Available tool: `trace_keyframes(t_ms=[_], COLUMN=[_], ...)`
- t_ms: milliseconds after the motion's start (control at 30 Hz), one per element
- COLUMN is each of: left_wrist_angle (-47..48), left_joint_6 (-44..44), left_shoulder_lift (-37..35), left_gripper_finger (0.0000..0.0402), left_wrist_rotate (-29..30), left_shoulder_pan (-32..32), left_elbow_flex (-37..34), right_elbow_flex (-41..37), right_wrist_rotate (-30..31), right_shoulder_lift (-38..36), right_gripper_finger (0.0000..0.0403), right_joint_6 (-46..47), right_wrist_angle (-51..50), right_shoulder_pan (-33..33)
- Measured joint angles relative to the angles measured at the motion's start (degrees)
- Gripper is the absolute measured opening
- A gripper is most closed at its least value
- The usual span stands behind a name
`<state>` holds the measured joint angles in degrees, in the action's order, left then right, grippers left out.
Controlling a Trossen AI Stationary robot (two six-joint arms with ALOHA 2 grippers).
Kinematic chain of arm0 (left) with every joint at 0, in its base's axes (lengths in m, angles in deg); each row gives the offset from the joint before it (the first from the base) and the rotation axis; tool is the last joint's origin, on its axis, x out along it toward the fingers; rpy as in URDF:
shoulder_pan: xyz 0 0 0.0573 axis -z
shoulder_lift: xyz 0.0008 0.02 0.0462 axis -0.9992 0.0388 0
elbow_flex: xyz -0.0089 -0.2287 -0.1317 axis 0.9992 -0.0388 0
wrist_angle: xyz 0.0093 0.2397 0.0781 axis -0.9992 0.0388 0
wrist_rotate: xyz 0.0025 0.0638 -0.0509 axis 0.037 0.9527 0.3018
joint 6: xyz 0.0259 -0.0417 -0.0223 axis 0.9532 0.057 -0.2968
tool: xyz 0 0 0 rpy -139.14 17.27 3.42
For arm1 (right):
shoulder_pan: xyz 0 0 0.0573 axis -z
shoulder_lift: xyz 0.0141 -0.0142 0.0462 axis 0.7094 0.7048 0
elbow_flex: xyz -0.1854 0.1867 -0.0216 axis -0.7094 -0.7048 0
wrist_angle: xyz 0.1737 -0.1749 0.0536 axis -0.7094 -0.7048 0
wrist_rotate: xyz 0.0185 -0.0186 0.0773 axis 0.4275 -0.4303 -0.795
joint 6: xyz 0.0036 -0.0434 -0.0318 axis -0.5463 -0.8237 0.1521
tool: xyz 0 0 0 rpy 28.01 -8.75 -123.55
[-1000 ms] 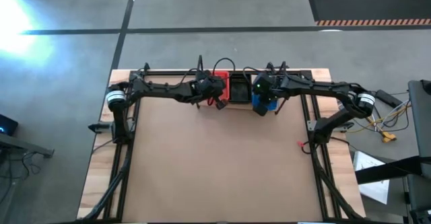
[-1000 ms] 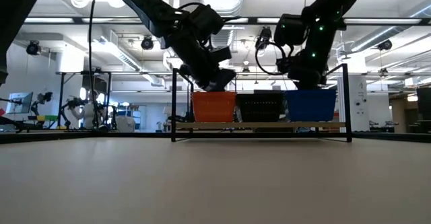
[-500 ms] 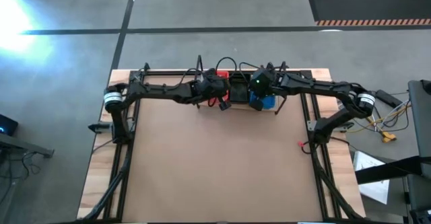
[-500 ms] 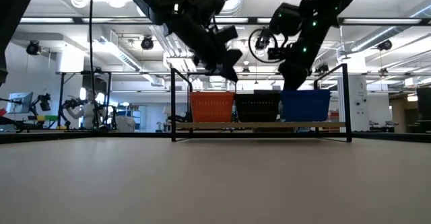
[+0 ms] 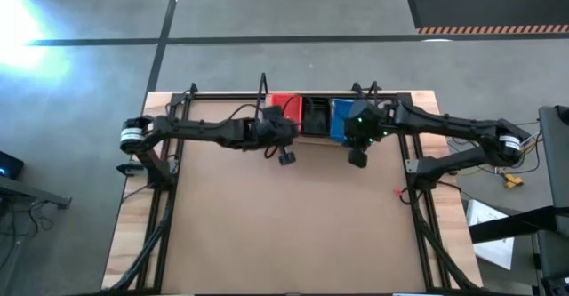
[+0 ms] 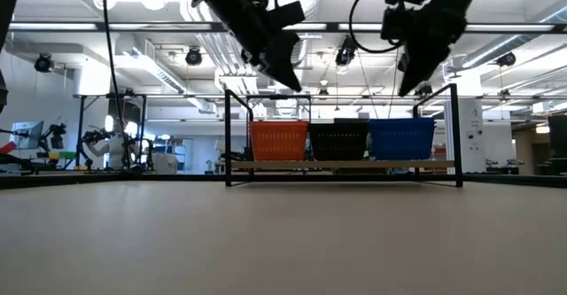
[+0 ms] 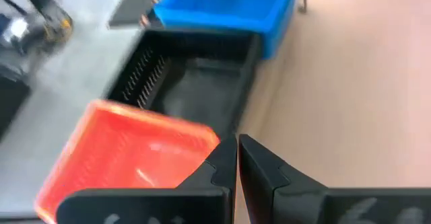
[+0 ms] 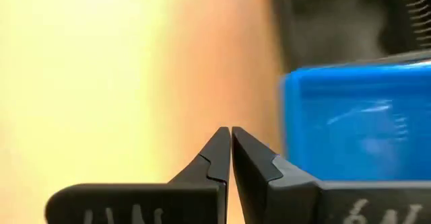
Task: Stack baskets on shelf by color
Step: Adjust the stacked bins on the shelf
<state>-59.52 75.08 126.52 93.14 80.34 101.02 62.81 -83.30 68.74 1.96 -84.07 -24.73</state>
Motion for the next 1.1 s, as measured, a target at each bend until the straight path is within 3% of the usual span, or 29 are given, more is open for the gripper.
trace_keyframes(t_ms=[233, 367, 767, 1100], left_wrist_angle=[7.45, 7.28, 7.36, 7.36], left_joint_6=[-2.76, -2.72, -2.65, -2.63], left_shoulder_lift=[0.68, 1.06, 1.65, 1.57], left_gripper_finger=[0.0, 0.0, 0.0, 0.0], left_wrist_rotate=[4.41, 9.04, 14.18, 14.22], left_shoulder_pan=[0.52, 0.36, -0.05, 1.07], left_elbow_flex=[-1.2, -2.78, -5.68, -5.64], right_elbow_flex=[-2.31, -2.16, -2.14, -2.12], right_wrist_rotate=[3.92, 7.06, 17.05, 16.6], right_shoulder_lift=[0.58, 3.08, 7.3, 4.35], right_gripper_finger=[0.0009, 0.0009, 0.0009, 0.0009], right_joint_6=[2.0, 1.97, 2.01, 2.17], right_wrist_angle=[-0.52, -0.94, -1.01, -1.12], right_shoulder_pan=[-1.46, -1.46, -1.43, -2.09])
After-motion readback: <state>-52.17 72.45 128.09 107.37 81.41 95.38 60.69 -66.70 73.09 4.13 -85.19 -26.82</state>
